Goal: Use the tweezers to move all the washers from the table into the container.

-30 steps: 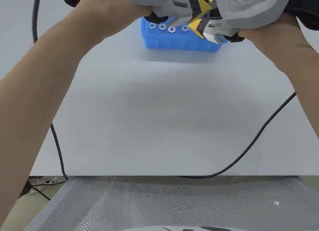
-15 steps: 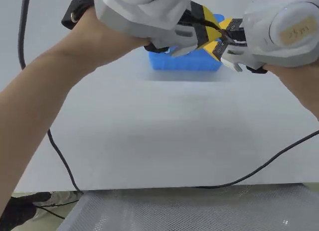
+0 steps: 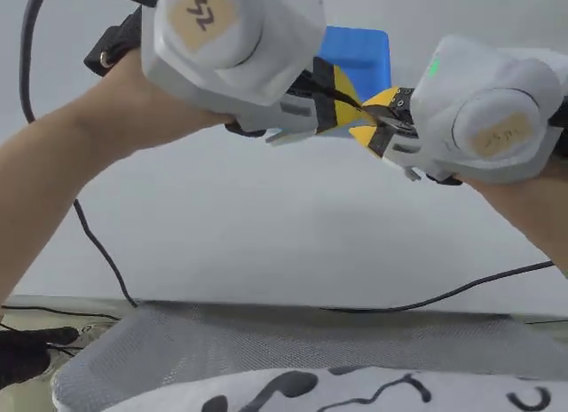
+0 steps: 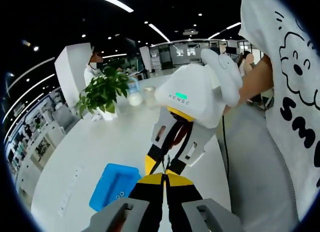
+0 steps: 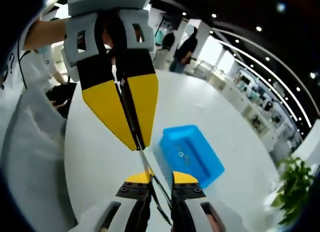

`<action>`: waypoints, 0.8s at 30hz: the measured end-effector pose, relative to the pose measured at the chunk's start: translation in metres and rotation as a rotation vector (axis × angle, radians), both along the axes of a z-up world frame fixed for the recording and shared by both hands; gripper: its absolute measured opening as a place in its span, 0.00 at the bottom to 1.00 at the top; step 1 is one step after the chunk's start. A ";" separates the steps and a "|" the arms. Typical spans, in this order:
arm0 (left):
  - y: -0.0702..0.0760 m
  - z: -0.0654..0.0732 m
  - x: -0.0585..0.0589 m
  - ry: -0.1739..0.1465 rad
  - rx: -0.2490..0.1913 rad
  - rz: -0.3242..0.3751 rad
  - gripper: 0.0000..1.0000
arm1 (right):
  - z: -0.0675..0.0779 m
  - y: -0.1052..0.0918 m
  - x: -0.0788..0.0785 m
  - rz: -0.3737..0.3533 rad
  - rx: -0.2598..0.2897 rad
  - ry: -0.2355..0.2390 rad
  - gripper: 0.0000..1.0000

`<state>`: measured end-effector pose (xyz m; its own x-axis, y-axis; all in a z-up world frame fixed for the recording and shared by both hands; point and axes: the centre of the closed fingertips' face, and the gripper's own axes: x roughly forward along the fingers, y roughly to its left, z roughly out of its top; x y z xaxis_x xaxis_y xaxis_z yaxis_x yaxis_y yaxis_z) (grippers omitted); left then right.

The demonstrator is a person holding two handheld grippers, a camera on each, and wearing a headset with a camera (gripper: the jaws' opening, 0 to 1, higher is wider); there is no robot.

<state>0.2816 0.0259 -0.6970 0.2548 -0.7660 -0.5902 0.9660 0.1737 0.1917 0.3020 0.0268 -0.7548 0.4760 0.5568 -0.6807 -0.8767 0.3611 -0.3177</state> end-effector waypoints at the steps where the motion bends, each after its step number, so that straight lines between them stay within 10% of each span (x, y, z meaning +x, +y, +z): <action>1: 0.000 -0.002 -0.002 0.003 0.004 -0.001 0.00 | -0.002 0.000 -0.003 0.003 0.002 0.009 0.10; 9: -0.002 -0.029 -0.026 0.023 0.053 -0.035 0.00 | -0.032 -0.002 -0.025 0.022 0.014 0.062 0.11; 24: 0.020 -0.094 -0.033 0.102 0.178 -0.029 0.00 | -0.095 -0.031 -0.033 0.018 -0.056 0.188 0.15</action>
